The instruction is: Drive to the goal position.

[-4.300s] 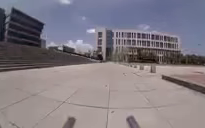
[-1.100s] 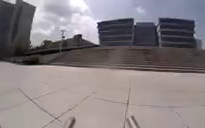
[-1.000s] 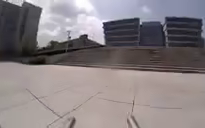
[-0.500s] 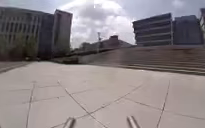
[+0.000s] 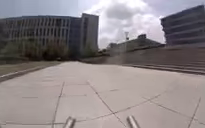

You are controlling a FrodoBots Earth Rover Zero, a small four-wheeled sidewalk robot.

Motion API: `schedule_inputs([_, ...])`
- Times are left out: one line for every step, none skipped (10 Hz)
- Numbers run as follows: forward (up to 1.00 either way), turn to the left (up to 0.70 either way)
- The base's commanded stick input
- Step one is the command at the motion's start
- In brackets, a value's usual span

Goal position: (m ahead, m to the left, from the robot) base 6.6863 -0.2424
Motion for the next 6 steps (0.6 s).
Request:
schedule_inputs([1.00,0.17])
schedule_inputs([1.00,0.00])
schedule_inputs([1.00,0.00])
schedule_inputs([1.00,0.00])
schedule_inputs([1.00,-0.03])
schedule_inputs([1.00,-0.17])
